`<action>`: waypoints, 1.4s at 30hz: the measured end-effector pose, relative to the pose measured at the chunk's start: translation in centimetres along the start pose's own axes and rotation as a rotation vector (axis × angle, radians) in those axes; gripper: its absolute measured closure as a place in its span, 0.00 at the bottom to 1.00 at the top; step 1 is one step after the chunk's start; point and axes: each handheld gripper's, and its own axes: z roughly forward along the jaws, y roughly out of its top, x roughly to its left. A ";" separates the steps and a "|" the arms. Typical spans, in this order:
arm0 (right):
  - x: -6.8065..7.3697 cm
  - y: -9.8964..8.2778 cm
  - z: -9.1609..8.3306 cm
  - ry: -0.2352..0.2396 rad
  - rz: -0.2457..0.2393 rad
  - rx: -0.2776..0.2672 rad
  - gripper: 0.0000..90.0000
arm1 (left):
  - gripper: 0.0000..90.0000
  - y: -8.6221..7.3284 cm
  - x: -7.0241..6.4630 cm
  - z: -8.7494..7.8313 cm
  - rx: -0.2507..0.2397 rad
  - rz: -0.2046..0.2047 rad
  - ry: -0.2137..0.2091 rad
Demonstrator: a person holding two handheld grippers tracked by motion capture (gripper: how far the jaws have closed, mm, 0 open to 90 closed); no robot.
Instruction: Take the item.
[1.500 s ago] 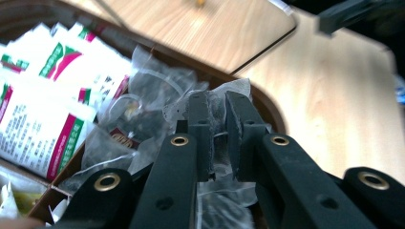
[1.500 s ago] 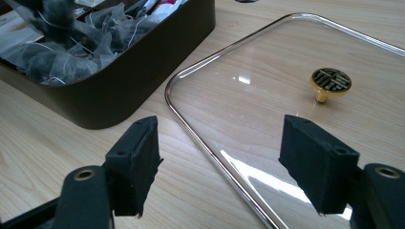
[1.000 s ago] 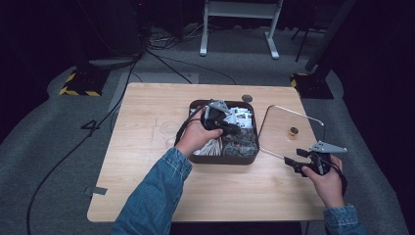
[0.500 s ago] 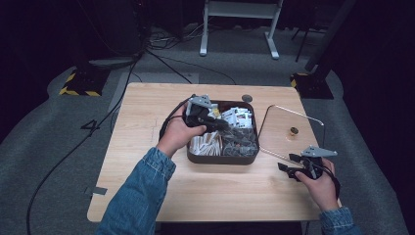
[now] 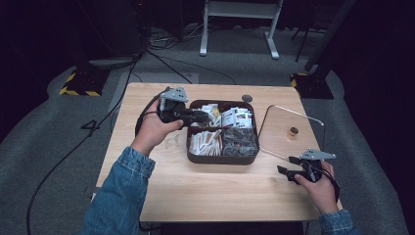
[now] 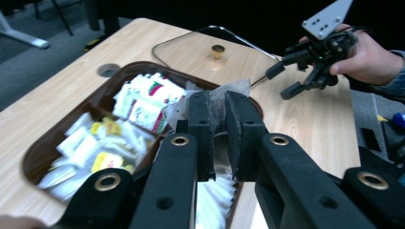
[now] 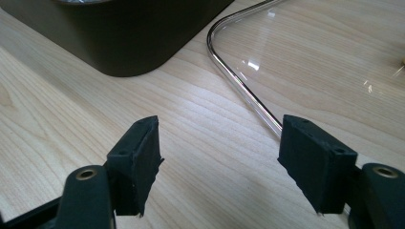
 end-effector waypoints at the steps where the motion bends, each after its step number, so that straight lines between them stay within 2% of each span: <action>1: 0.1 0.0 0.0 0.000 -0.001 0.002 0.35 | 0.91 -0.2 0.2 -0.3 0.004 -0.005 0.016; 3: 0.0 0.0 0.1 -0.001 -0.003 0.004 0.35 | 0.91 -0.6 0.5 -1.0 0.006 -0.016 0.043; 14: 0.3 0.6 0.8 0.016 -0.016 0.006 0.35 | 0.91 -3.2 2.8 -3.9 -0.018 -0.100 0.128; 24: 0.6 0.7 1.0 0.023 -0.023 0.009 0.35 | 0.91 -5.7 5.0 -4.9 0.013 -0.182 0.231; 27: 0.6 0.6 1.1 0.024 -0.018 0.011 0.35 | 0.91 -6.2 5.4 -4.7 0.025 -0.204 0.238; 31: 0.5 0.5 1.1 0.024 -0.017 0.013 0.35 | 0.91 -6.8 5.7 -4.5 0.079 -0.207 0.254; 42: 0.7 0.5 1.4 0.027 -0.018 0.015 0.35 | 0.91 -8.7 6.2 -3.3 0.113 -0.246 0.250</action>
